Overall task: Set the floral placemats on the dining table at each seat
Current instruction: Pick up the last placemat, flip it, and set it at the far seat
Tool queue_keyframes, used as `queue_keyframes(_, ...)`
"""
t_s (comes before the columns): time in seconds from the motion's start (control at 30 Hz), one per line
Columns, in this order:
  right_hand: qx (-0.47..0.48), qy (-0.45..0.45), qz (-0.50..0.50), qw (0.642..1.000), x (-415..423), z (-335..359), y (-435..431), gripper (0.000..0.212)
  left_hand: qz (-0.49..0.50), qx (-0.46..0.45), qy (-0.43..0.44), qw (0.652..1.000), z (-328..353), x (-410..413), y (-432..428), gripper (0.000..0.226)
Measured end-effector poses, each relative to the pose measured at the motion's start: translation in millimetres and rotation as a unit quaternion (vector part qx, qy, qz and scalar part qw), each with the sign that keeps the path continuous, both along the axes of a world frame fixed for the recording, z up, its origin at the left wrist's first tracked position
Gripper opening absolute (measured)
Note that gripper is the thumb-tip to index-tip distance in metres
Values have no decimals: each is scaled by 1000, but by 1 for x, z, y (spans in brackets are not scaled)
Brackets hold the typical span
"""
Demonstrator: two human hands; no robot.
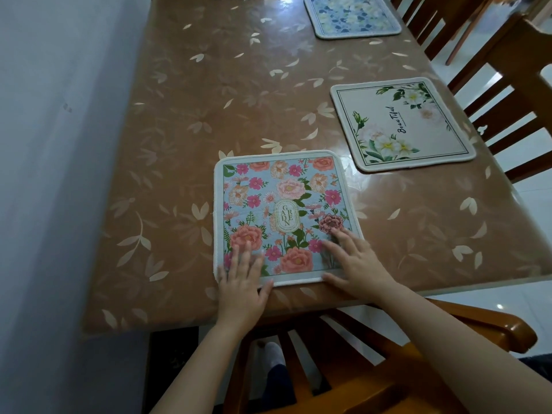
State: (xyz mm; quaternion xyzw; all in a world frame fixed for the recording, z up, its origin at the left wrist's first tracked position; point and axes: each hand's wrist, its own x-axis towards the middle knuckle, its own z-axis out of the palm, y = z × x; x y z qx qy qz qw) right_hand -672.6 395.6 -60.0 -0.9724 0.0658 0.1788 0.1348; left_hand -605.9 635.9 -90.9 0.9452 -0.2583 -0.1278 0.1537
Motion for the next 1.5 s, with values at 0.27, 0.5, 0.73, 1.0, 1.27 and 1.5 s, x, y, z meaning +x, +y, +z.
queue_keyframes(0.27,-46,-52,-8,998,64,-29,28,70,-18,97,-21,995,-5,50,-33,55)
queue_keyframes(0.5,-48,-98,-11,994,146,-40,5,70,14,69,-37,997,-7,114,-66,52)
queue_keyframes(0.73,-52,-131,-112,984,198,-43,-6,70,9,61,-61,996,-12,171,-91,53)
queue_keyframes(1.0,-54,-111,-172,977,186,-39,-7,69,105,47,-66,991,-9,180,-92,54)
queue_keyframes(1.27,-40,-106,-140,984,116,-35,-2,67,70,39,-72,994,-14,124,-65,54)
queue_keyframes(1.5,-53,-75,-165,982,56,-31,24,66,63,39,-55,996,-11,71,-49,53)
